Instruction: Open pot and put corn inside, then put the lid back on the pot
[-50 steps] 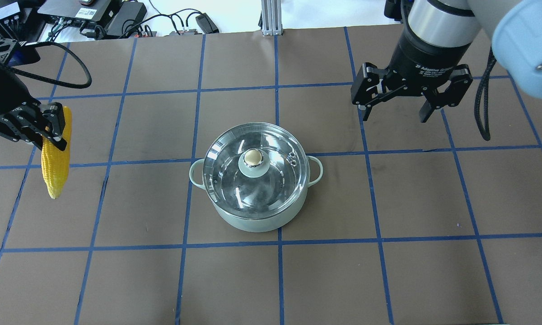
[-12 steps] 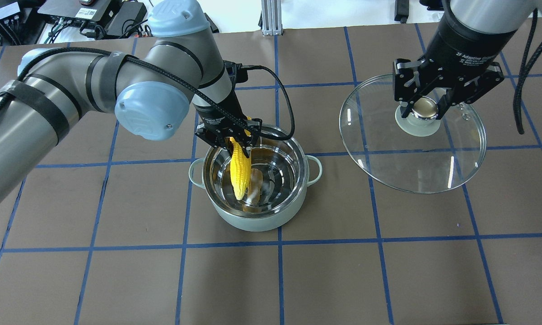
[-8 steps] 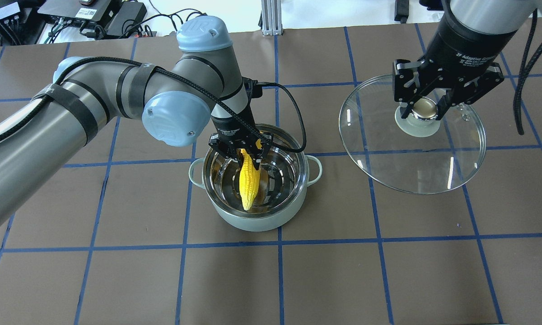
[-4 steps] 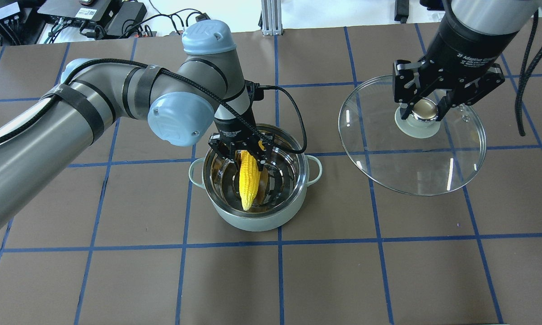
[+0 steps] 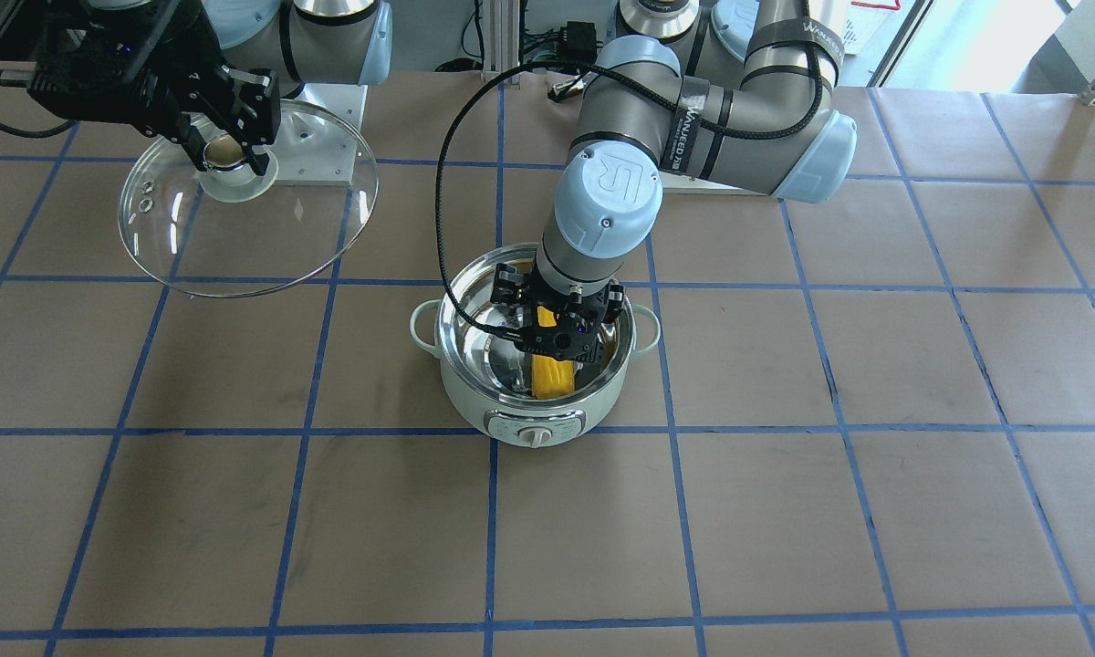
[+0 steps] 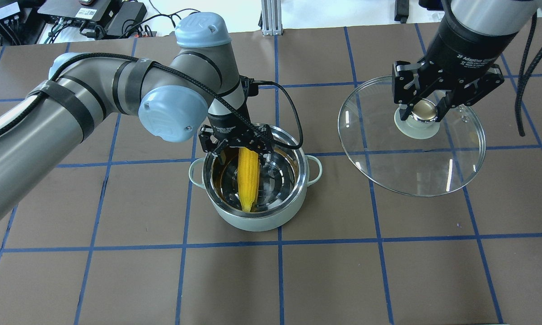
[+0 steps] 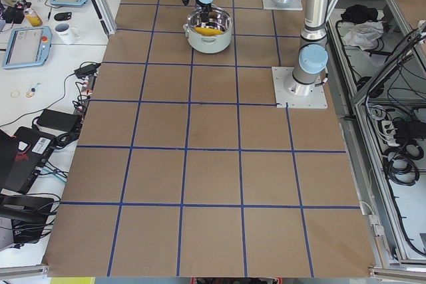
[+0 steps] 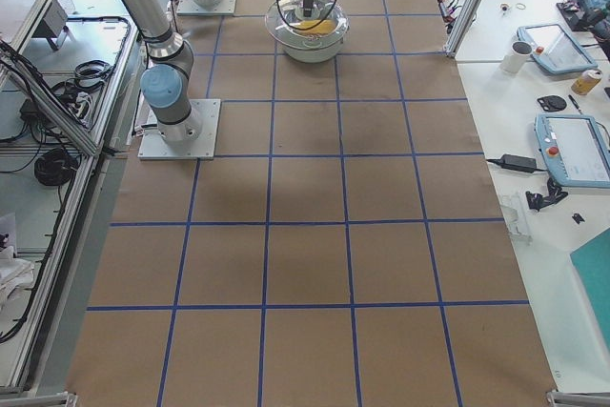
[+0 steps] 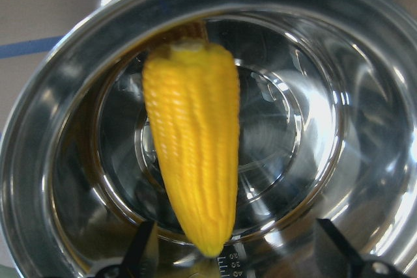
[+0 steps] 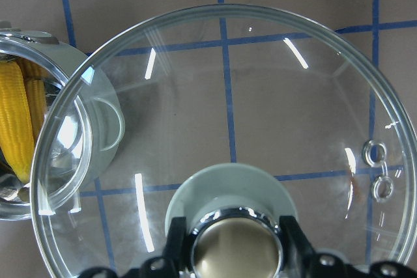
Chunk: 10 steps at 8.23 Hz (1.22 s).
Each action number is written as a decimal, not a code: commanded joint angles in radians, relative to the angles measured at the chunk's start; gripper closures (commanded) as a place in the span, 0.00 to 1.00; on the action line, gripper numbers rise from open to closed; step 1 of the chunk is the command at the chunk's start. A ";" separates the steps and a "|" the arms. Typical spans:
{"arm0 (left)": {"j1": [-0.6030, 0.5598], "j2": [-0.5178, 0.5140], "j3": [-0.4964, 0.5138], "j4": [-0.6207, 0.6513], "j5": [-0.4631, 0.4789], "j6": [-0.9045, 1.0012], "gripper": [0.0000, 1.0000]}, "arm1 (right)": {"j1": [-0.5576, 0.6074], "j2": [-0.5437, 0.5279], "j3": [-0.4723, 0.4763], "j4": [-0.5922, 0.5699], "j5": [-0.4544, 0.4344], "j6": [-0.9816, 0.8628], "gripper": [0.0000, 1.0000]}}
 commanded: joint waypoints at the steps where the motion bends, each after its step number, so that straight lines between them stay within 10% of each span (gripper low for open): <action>1: 0.021 0.033 0.068 -0.031 0.116 0.010 0.00 | 0.002 -0.002 0.001 0.008 0.002 0.001 0.69; 7: 0.280 0.061 0.180 -0.167 0.122 0.301 0.00 | 0.013 0.073 -0.066 0.007 0.010 0.059 0.69; 10: 0.370 0.123 0.269 -0.305 0.154 0.371 0.00 | 0.219 0.201 -0.133 -0.057 0.013 0.317 0.70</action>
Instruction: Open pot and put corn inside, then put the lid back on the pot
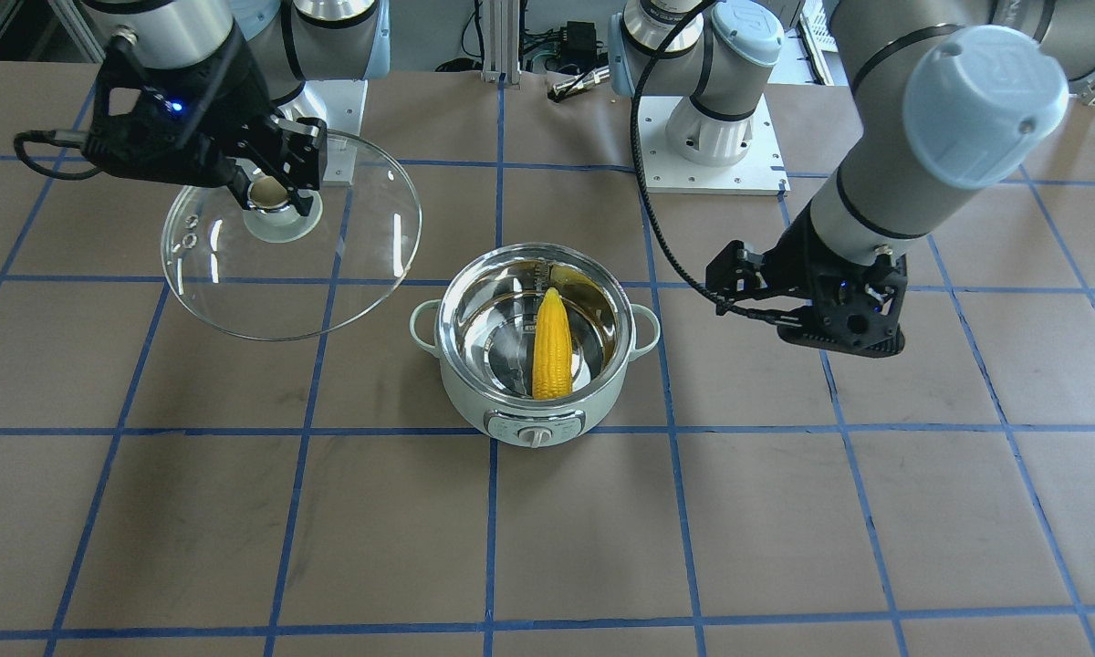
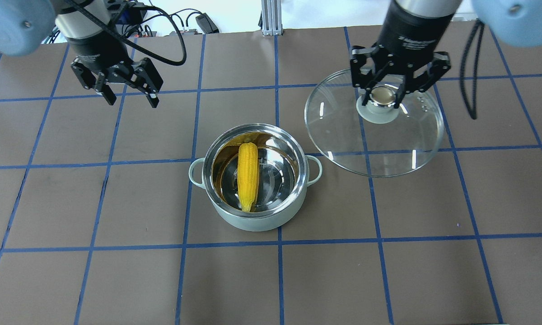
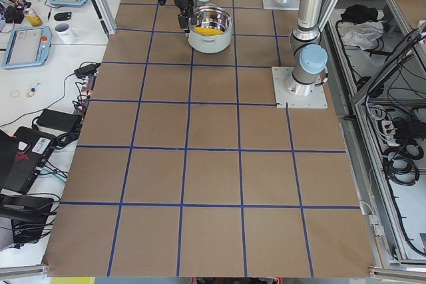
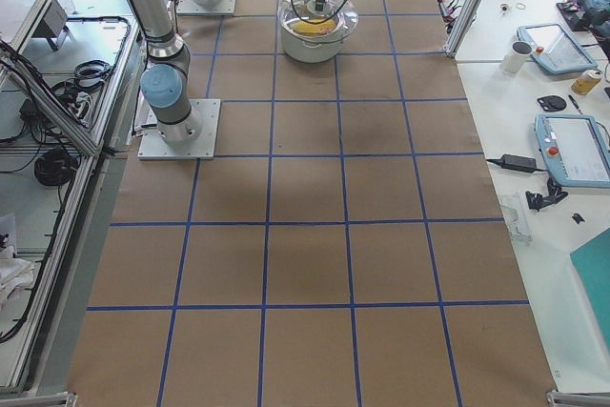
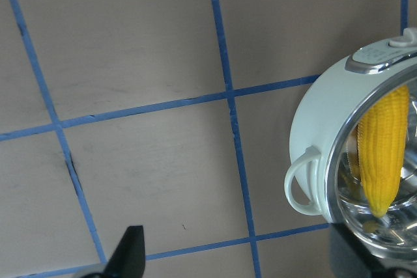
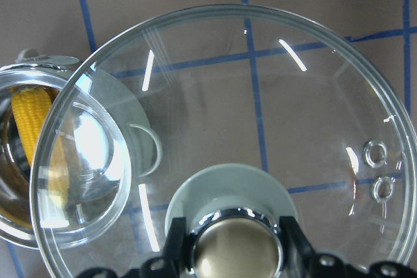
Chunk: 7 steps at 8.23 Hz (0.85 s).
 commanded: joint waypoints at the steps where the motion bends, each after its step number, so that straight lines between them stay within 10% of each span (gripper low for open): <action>1: 0.041 0.073 0.053 -0.062 0.080 -0.020 0.00 | 0.175 0.102 -0.024 -0.107 0.017 0.234 0.71; 7: 0.029 0.174 0.032 -0.065 0.085 -0.073 0.00 | 0.415 0.291 0.054 -0.368 0.036 0.494 0.74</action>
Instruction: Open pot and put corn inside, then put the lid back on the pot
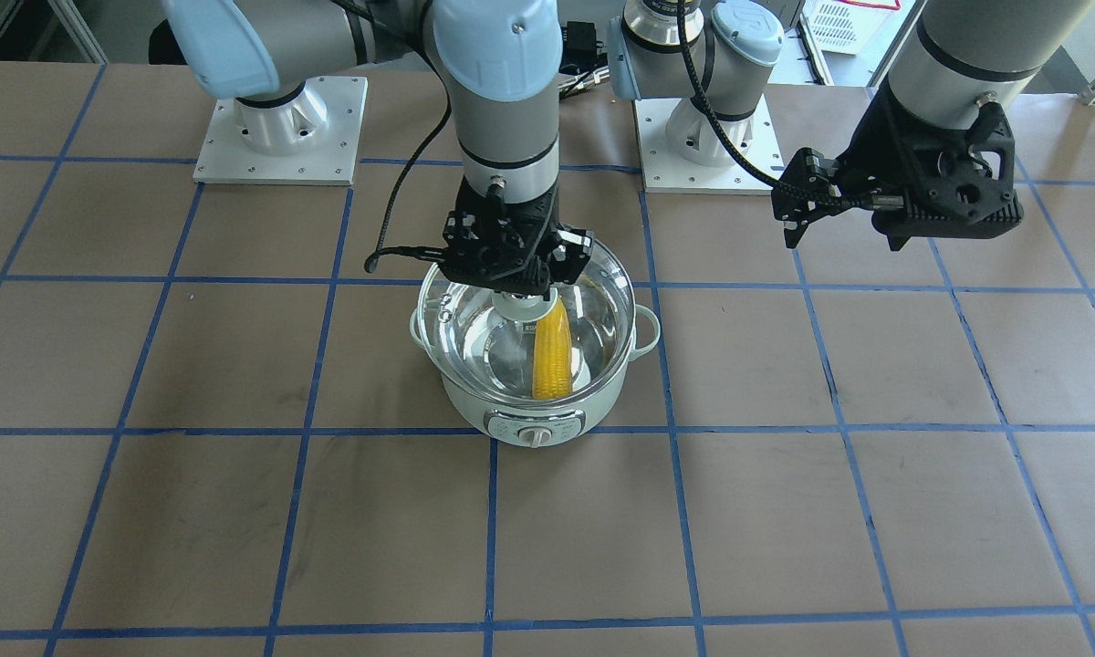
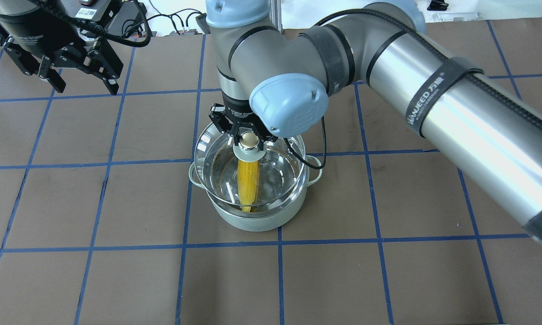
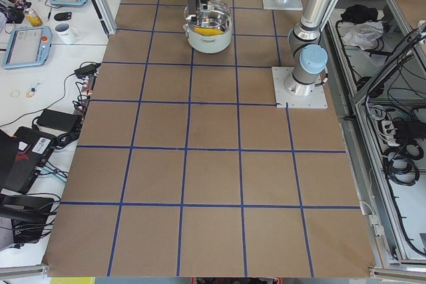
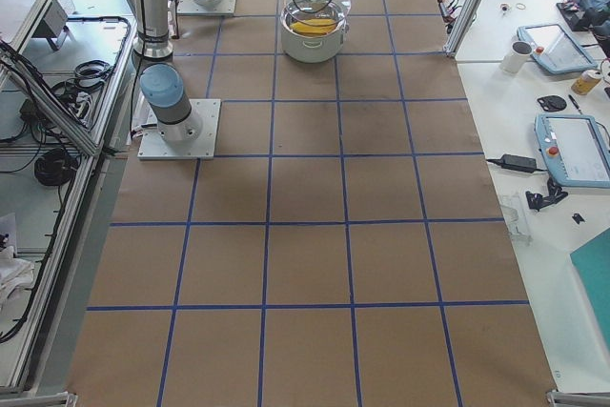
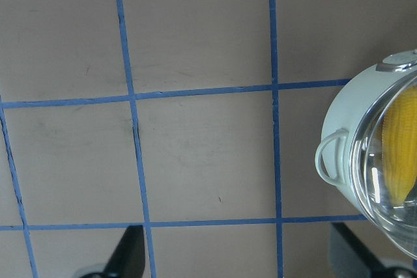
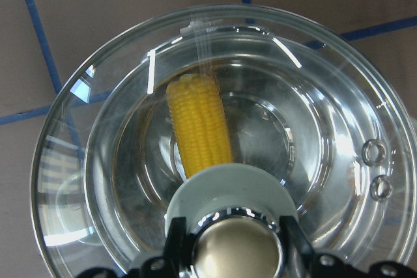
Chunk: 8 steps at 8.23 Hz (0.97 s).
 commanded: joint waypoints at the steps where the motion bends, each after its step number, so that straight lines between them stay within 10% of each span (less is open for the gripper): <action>1: -0.002 0.039 -0.010 0.000 0.002 0.004 0.00 | 0.027 0.011 0.042 -0.030 -0.002 0.023 0.75; 8: -0.005 0.022 -0.016 -0.003 -0.013 -0.005 0.00 | 0.030 0.005 0.052 -0.041 -0.016 0.021 0.76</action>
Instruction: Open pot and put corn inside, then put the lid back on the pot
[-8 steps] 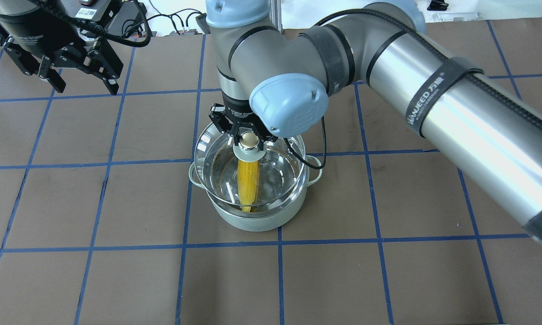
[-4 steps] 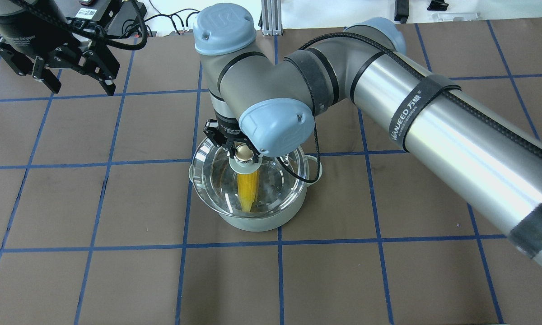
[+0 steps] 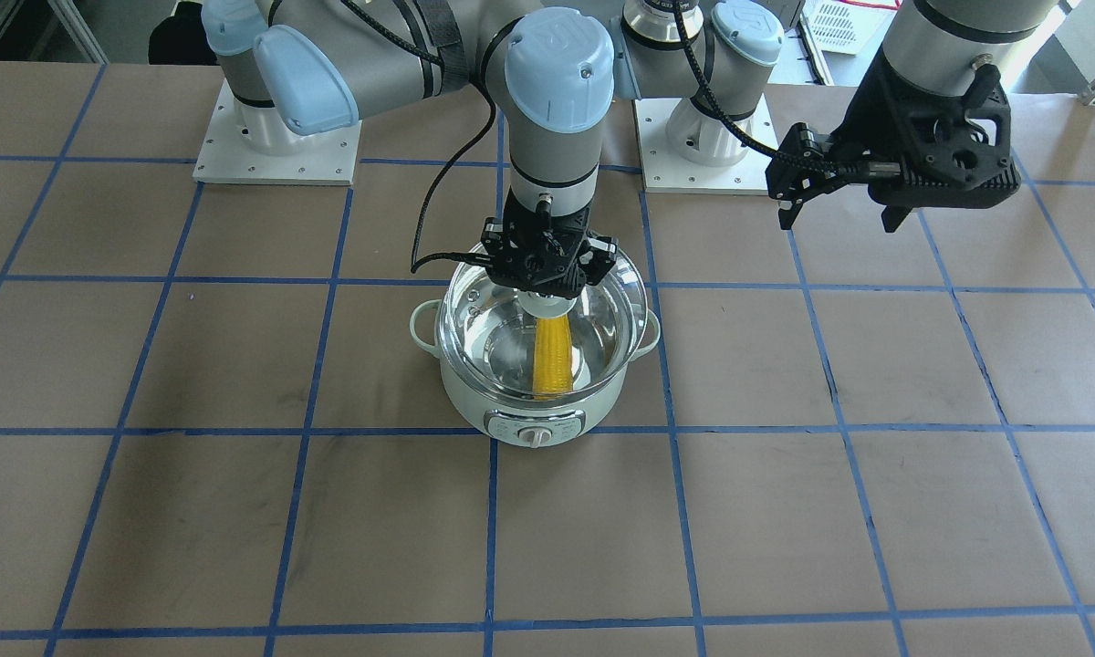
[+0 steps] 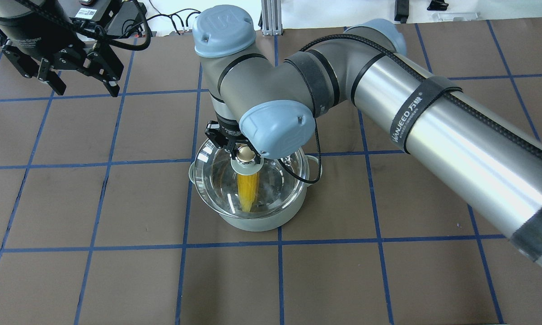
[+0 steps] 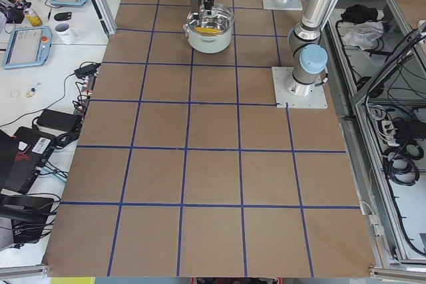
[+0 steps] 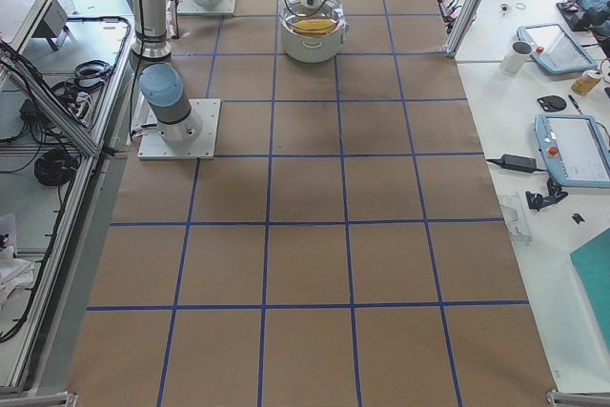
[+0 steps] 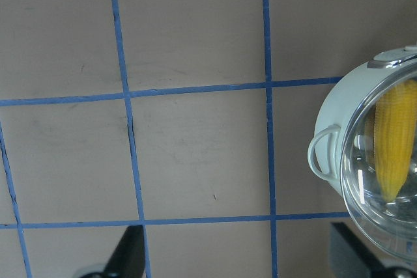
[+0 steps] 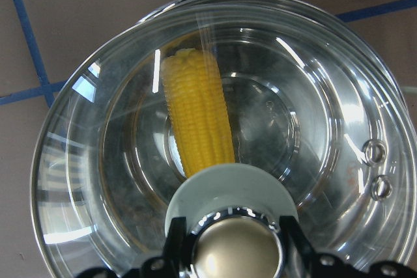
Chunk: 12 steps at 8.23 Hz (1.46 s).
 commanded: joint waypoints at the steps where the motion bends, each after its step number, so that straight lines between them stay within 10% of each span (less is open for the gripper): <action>1: -0.002 -0.002 -0.009 -0.001 -0.001 -0.001 0.00 | 0.000 0.001 0.020 -0.007 0.000 0.000 0.76; 12: -0.026 -0.002 -0.027 0.000 -0.004 -0.077 0.00 | -0.003 0.001 0.034 -0.040 -0.024 -0.021 0.76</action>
